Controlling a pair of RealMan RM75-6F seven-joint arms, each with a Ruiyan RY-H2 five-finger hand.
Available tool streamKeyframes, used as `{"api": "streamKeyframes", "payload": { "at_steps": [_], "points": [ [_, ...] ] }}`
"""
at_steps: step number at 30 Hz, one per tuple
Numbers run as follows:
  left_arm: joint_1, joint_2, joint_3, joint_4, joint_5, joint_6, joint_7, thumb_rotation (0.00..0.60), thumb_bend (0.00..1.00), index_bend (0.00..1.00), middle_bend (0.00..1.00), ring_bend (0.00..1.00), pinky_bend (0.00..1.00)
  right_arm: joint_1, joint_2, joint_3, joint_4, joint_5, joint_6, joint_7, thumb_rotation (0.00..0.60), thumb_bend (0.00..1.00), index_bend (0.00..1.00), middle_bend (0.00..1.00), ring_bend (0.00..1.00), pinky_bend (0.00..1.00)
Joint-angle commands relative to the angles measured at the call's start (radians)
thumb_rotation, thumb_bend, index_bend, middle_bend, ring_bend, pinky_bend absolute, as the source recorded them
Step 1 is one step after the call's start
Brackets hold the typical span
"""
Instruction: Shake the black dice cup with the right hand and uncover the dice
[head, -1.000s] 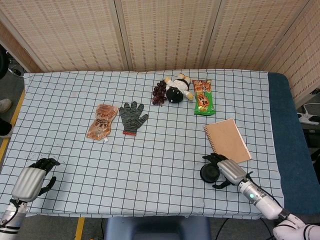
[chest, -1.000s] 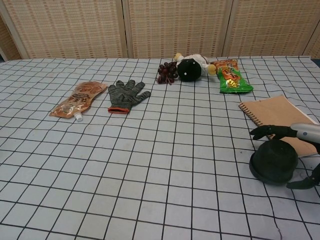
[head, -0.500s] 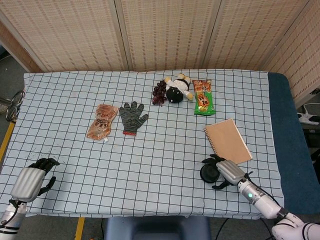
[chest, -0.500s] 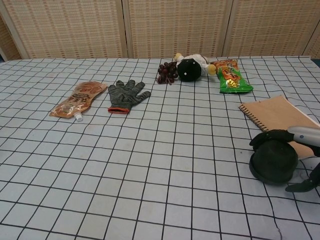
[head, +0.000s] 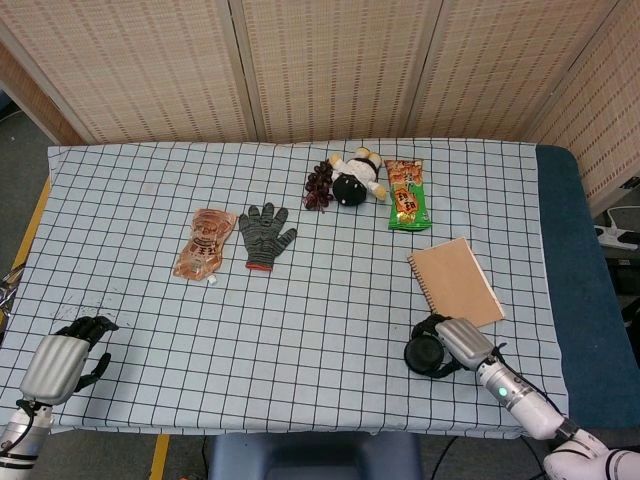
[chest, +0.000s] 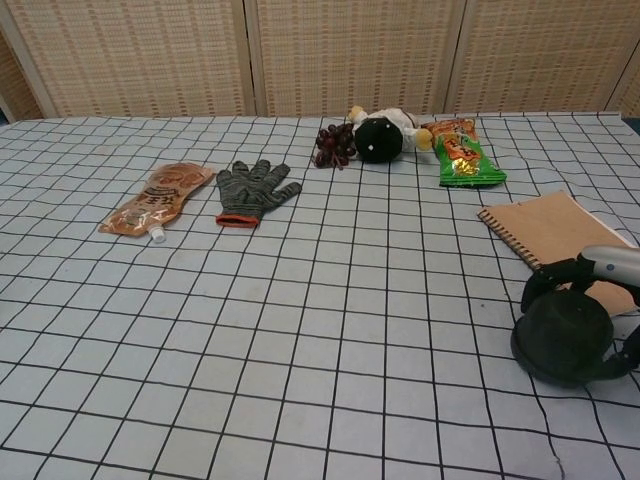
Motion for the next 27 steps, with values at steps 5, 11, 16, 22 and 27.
{"api": "streamKeyframes", "payload": {
  "at_steps": [5,11,16,22,27],
  "points": [
    [-0.001,-0.002,-0.001,0.002,-0.002,-0.004,0.004,0.6,0.42,0.32,0.27,0.27,0.53,-0.01,-0.001,0.006,0.005,0.012,0.014,-0.022,0.6,0.12,0.44,0.4,0.25,0.37],
    [-0.001,-0.001,0.0,0.0,-0.001,-0.004,0.002,0.6,0.42,0.32,0.27,0.27,0.53,-0.015,-0.002,0.008,0.002,0.013,0.024,-0.026,0.6,0.12,0.45,0.41,0.26,0.38],
    [-0.001,-0.001,-0.001,-0.001,-0.002,-0.005,0.0,0.6,0.42,0.32,0.27,0.27,0.53,-0.028,-0.008,0.014,0.005,-0.005,0.073,-0.021,0.6,0.13,0.5,0.45,0.3,0.41],
    [-0.001,-0.001,-0.001,-0.001,-0.004,-0.007,0.001,0.6,0.42,0.32,0.27,0.28,0.53,-0.043,-0.025,0.031,0.02,-0.072,0.197,0.087,0.6,0.14,0.52,0.46,0.31,0.42],
    [-0.002,-0.002,0.0,0.0,-0.005,-0.011,0.004,0.6,0.42,0.32,0.27,0.28,0.53,-0.065,-0.059,0.064,0.077,-0.165,0.408,0.228,0.6,0.14,0.52,0.46,0.31,0.42]
  ]
}}
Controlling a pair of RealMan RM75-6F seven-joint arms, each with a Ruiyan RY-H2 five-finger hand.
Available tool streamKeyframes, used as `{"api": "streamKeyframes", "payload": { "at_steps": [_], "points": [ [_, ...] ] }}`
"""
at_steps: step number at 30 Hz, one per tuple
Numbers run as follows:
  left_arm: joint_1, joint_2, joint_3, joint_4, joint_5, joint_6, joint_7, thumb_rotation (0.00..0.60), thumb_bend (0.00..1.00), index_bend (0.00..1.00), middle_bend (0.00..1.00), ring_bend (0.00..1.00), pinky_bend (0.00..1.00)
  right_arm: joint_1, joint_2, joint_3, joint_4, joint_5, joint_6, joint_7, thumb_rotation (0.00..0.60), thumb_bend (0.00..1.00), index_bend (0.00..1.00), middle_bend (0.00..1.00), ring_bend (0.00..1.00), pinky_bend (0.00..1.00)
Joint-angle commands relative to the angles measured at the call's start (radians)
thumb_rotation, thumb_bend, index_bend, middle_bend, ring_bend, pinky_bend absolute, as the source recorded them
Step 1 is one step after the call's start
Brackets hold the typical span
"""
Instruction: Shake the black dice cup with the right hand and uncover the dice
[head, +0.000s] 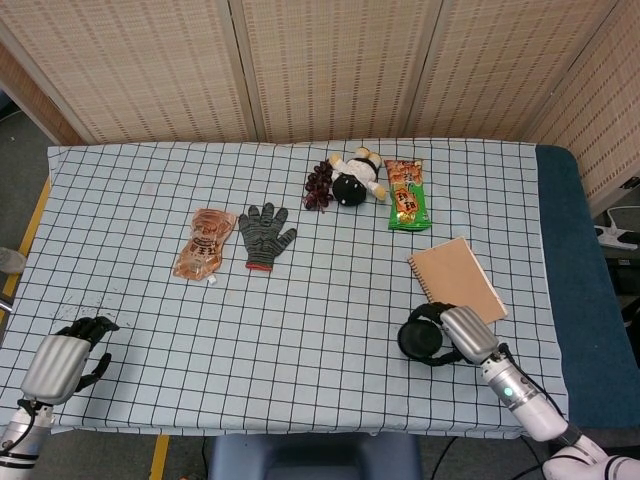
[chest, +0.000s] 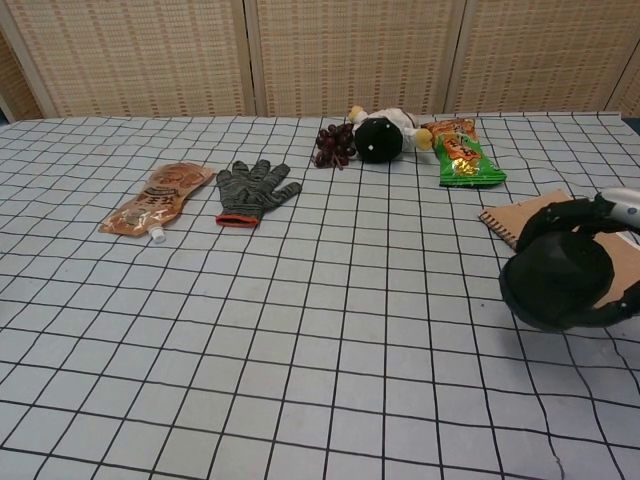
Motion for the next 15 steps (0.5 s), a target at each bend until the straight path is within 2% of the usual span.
{"api": "streamKeyframes", "payload": {
  "at_steps": [1,4,6,11,13,15],
  "points": [
    [-0.001,0.0,0.0,-0.002,-0.002,-0.003,0.0,0.6,0.42,0.32,0.27,0.28,0.53,-0.028,-0.041,0.039,0.071,-0.086,0.201,0.129,0.6,0.14,0.52,0.46,0.31,0.42],
    [-0.001,-0.001,0.0,0.0,-0.001,-0.003,0.002,0.6,0.42,0.32,0.27,0.28,0.53,-0.034,-0.039,0.047,0.115,-0.088,0.238,0.155,0.6,0.14,0.52,0.46,0.31,0.42],
    [-0.001,-0.001,0.0,-0.002,-0.003,-0.004,0.001,0.6,0.42,0.32,0.27,0.28,0.53,-0.032,-0.001,0.04,0.11,-0.056,0.182,0.12,0.6,0.14,0.52,0.46,0.31,0.42],
    [-0.002,-0.003,-0.001,-0.001,-0.004,-0.006,0.006,0.6,0.42,0.32,0.27,0.28,0.53,-0.025,0.147,0.05,-0.056,0.146,-0.064,-0.217,0.6,0.15,0.53,0.46,0.32,0.42],
    [-0.002,-0.003,-0.001,-0.001,-0.006,-0.008,0.007,0.6,0.42,0.32,0.27,0.28,0.53,-0.025,0.179,0.067,-0.12,0.23,-0.11,-0.332,0.6,0.16,0.53,0.46,0.32,0.42],
    [-0.002,-0.003,0.0,-0.002,-0.006,-0.009,0.007,0.6,0.42,0.32,0.27,0.28,0.53,-0.026,0.187,0.074,-0.14,0.263,-0.12,-0.376,0.6,0.16,0.53,0.46,0.32,0.42]
  ]
}}
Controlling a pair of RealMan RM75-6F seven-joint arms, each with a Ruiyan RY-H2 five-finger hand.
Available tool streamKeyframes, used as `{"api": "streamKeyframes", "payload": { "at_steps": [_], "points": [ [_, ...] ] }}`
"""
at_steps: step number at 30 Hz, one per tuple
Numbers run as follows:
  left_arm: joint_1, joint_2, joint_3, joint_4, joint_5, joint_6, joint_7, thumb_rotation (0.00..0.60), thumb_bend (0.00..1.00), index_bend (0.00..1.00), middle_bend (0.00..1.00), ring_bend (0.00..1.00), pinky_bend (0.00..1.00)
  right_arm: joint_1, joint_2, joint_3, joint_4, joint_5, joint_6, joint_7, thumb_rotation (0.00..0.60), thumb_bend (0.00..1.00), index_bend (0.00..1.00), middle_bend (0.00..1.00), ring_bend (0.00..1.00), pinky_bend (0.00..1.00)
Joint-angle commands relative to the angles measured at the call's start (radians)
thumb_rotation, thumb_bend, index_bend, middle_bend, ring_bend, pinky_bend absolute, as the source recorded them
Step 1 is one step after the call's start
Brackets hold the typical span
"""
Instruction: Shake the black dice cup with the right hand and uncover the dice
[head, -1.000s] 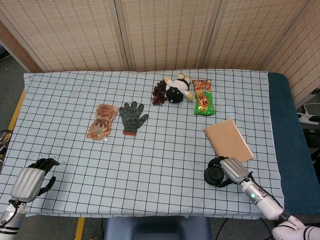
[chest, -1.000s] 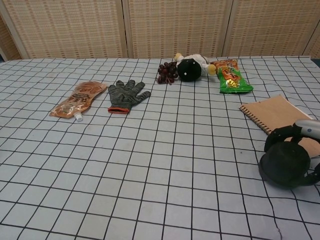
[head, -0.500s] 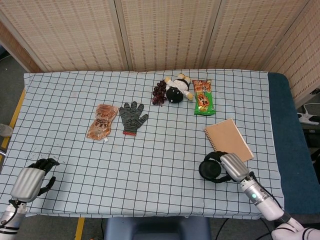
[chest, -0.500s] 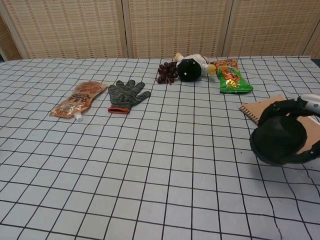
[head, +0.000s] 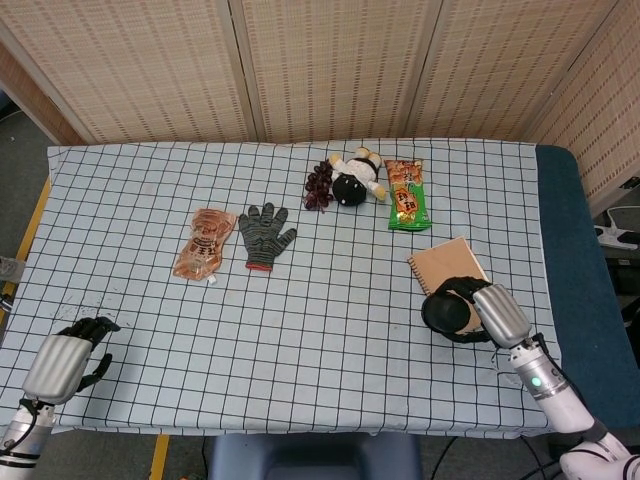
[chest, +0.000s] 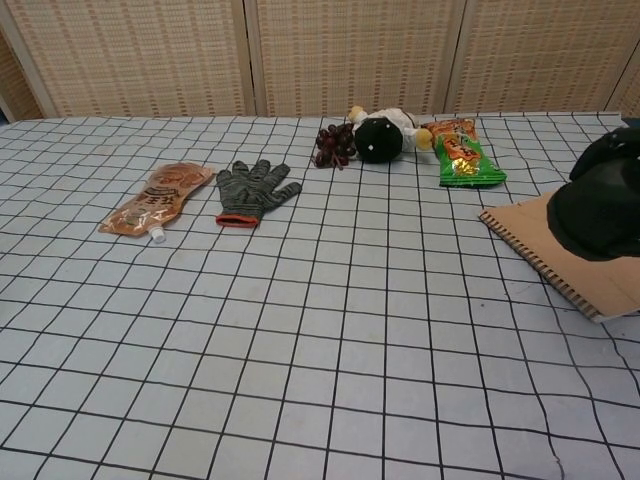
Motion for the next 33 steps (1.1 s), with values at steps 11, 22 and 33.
{"api": "streamKeyframes", "payload": {
  "at_steps": [11,22,33],
  "points": [
    [-0.003,0.0,0.001,0.004,-0.001,-0.007,-0.008,0.6,0.42,0.32,0.27,0.28,0.53,0.005,0.041,0.001,-0.147,-0.065,-0.005,0.032,0.6,0.16,0.51,0.46,0.31,0.42],
    [-0.001,-0.004,0.0,-0.005,-0.012,-0.014,0.021,0.6,0.42,0.32,0.28,0.28,0.53,-0.062,0.041,-0.022,0.058,-0.132,0.134,0.029,0.6,0.17,0.5,0.46,0.29,0.42],
    [-0.009,-0.008,0.003,-0.003,-0.015,-0.032,0.018,0.6,0.42,0.32,0.28,0.28,0.53,-0.057,0.041,0.099,-0.166,0.226,-0.053,-0.533,0.6,0.18,0.54,0.47,0.33,0.44]
  ]
}}
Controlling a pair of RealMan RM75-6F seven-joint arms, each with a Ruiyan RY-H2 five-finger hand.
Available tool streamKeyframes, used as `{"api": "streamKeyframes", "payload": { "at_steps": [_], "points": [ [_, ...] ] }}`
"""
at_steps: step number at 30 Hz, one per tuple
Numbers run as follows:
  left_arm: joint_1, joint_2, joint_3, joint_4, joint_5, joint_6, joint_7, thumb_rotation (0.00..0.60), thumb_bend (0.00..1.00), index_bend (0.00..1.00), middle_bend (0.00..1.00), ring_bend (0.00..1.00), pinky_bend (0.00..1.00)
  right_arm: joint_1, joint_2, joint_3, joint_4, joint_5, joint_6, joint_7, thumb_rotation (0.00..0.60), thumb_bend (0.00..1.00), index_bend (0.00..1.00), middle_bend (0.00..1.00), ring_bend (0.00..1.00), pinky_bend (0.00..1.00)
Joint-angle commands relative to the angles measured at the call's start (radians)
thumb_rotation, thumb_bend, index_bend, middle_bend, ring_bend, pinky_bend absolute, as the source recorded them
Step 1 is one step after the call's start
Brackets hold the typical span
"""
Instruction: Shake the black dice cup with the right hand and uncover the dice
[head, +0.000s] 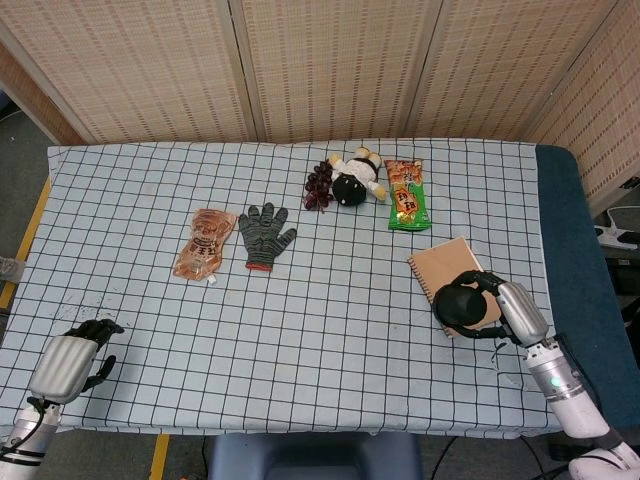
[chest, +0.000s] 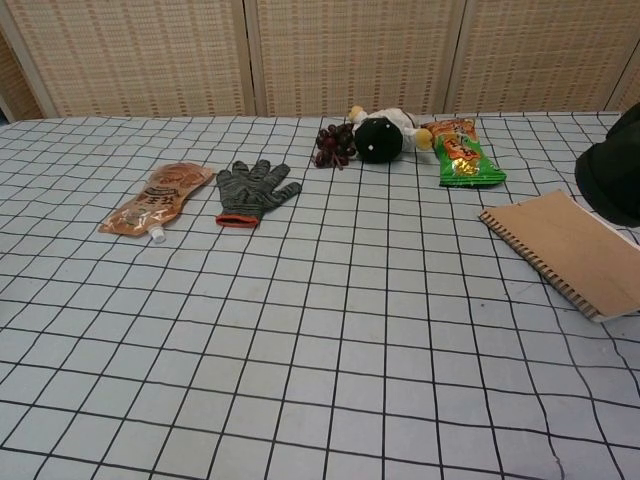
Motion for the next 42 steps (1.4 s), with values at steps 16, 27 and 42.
{"api": "streamKeyframes", "payload": {
  "at_steps": [16,27,42],
  "points": [
    [0.003,0.004,0.0,0.004,0.006,0.013,-0.015,0.6,0.42,0.32,0.28,0.28,0.53,0.011,0.124,0.063,-0.374,0.164,-0.126,-0.88,0.6,0.19,0.57,0.49,0.35,0.45],
    [0.003,0.002,0.002,0.001,0.01,0.014,-0.009,0.6,0.42,0.32,0.28,0.28,0.53,0.03,0.074,0.1,-0.316,0.298,-0.176,-0.897,0.6,0.19,0.57,0.5,0.36,0.45],
    [0.006,0.005,0.002,0.001,0.012,0.022,-0.014,0.6,0.42,0.32,0.28,0.28,0.53,0.012,0.074,0.036,-0.215,-0.072,-0.061,-0.518,0.6,0.19,0.6,0.53,0.38,0.47]
  ]
}}
